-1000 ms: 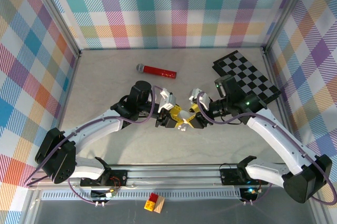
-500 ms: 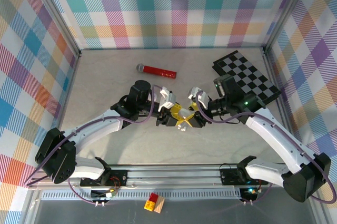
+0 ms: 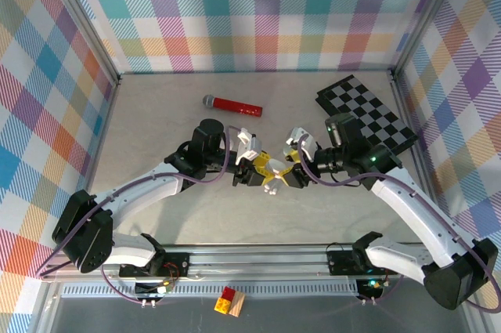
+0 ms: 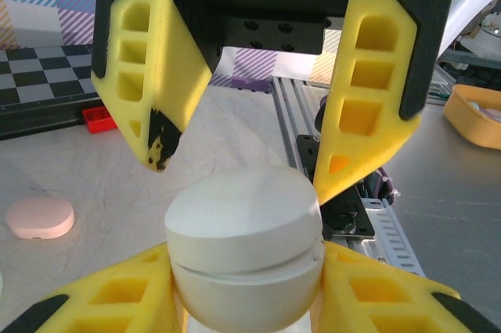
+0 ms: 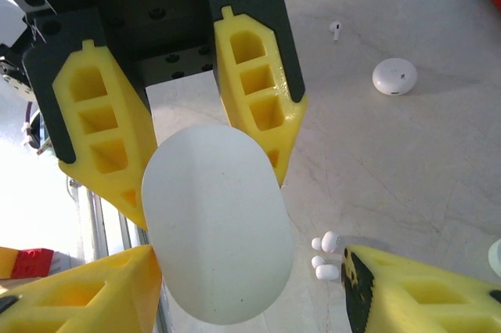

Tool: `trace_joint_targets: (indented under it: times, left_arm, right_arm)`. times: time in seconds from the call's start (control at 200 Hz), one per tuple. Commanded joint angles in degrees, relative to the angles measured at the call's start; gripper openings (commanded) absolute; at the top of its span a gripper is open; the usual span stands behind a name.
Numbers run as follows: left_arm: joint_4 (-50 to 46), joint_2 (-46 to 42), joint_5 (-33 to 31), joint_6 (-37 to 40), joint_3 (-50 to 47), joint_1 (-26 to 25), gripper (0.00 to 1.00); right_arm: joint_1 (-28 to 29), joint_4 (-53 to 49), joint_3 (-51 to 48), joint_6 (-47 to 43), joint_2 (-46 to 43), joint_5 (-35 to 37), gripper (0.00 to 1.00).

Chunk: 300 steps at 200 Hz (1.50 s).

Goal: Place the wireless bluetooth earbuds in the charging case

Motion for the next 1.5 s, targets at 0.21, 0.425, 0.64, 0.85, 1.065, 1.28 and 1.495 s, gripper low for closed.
trace_joint_targets:
  times: [0.21, 0.425, 0.64, 0.85, 1.065, 1.28, 1.495]
  left_arm:
    - [1.0, -1.4, 3.4, 0.7, -0.7, -0.7, 0.37]
    - [1.1, -1.2, 3.2, 0.6, -0.7, -0.5, 0.37]
    - [2.2, -0.8, 2.4, 0.0, -0.7, 0.0, 0.37]
    - [6.9, -0.4, 1.4, -3.0, -1.7, 0.9, 0.37]
    - [12.7, -0.1, 0.4, -6.2, -3.6, 2.5, 0.38]
    - [17.0, -0.8, 0.7, -8.8, -5.3, 4.2, 0.38]
    - [17.5, -0.9, 4.7, -10.2, -4.4, 4.2, 0.38]
  right_arm:
    - [-2.5, 4.5, -0.8, 2.9, -1.4, 3.5, 0.61]
    - [-3.7, 5.9, -1.0, 5.1, -2.1, 4.4, 0.60]
    - [-3.8, 5.3, -1.0, 3.3, -2.6, -1.9, 0.63]
    - [-3.8, 7.0, -1.7, 3.3, -4.1, -4.4, 0.66]
    - [-3.8, 11.2, -4.0, 4.9, -6.0, -4.4, 0.66]
    - [-3.8, 15.8, -5.4, 9.6, -6.2, -1.3, 0.64]
    - [-3.8, 16.0, -3.6, 8.7, -1.7, -6.3, 0.56]
